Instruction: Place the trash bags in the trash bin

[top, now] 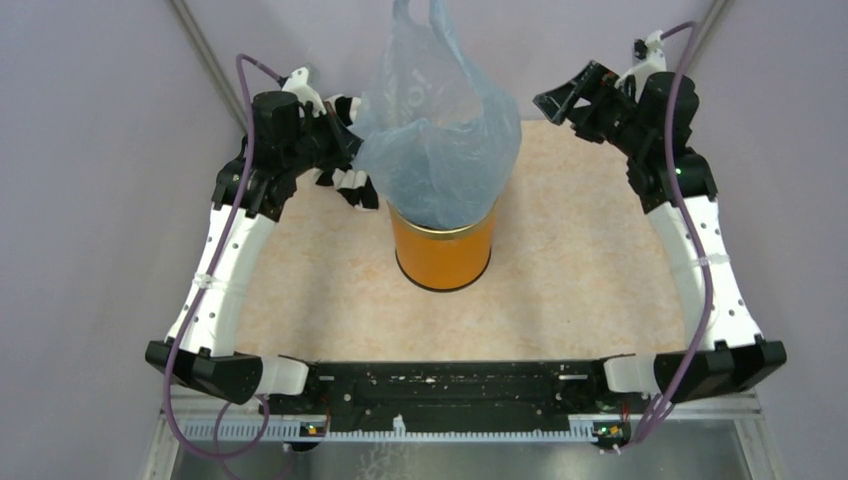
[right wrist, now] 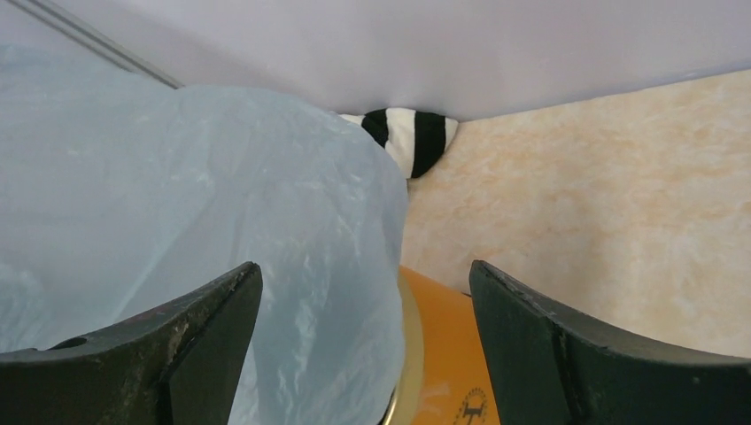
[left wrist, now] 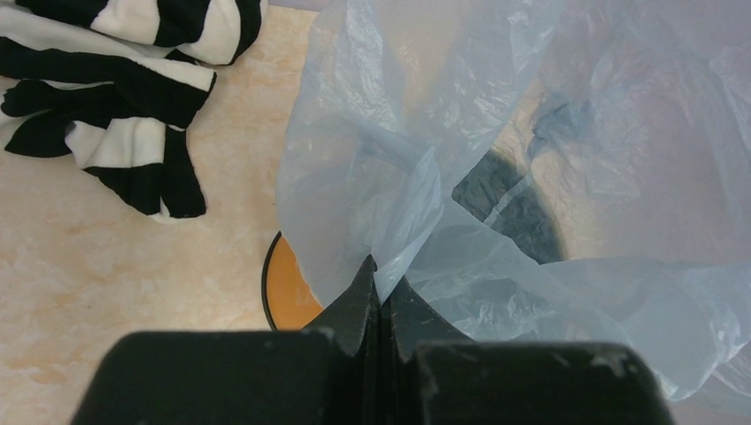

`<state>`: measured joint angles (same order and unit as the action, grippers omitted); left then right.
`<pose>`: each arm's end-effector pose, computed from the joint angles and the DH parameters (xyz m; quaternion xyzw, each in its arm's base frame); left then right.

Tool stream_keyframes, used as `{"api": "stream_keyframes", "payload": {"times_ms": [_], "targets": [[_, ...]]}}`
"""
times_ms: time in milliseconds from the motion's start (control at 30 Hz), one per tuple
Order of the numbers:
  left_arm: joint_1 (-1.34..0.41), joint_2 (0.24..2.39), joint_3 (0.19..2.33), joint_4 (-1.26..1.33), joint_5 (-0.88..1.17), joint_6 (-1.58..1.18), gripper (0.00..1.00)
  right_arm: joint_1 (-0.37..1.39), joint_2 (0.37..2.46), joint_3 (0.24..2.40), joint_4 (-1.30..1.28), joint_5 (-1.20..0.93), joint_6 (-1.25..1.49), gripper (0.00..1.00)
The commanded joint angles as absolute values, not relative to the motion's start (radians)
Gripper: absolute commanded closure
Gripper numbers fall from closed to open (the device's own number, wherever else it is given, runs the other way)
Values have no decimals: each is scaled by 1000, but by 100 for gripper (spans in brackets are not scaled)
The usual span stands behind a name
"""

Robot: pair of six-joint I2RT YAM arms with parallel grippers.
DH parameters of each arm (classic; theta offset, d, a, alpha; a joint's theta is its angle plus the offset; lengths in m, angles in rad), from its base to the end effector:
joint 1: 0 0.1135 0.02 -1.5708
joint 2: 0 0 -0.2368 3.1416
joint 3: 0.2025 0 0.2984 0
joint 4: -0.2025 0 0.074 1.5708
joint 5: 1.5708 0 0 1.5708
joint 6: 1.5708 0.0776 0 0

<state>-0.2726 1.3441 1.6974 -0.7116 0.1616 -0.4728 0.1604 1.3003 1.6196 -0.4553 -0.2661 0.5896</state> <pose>0.3446 -0.1093 0.4489 -0.0361 0.8196 -0.2686 0.5048 0.3550 0.0781 0.4702 0.0738 0.7483 0.3317 0.5697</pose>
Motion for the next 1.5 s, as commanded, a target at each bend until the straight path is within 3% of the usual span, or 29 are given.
{"api": "stream_keyframes", "payload": {"times_ms": [0, 133, 267, 567, 800, 933, 1133, 1467], "targets": [[-267, 1328, 1692, -677, 222, -454, 100, 154, 1412, 1710, -306, -329, 652, 12], [-267, 1329, 1694, -679, 237, -451, 100, 196, 1527, 1839, -362, -315, 617, 12], [-267, 1327, 1702, -689, 245, -439, 100, 346, 1543, 1889, -487, -194, 500, 19], [-267, 1325, 1748, -707, 244, -424, 100, 590, 1394, 1664, -516, -34, 517, 47], [-265, 1360, 1805, -720, 230, -414, 100, 695, 1343, 1444, -459, 102, 569, 61], [-265, 1389, 1802, -703, 236, -417, 100, 704, 1365, 1395, -446, 124, 560, 62], [-265, 1428, 1796, -693, 230, -414, 100, 704, 1371, 1492, -498, 142, 515, 60], [-234, 1458, 1761, -678, 210, -410, 100, 702, 1328, 1702, -633, 241, 414, 38]]}}
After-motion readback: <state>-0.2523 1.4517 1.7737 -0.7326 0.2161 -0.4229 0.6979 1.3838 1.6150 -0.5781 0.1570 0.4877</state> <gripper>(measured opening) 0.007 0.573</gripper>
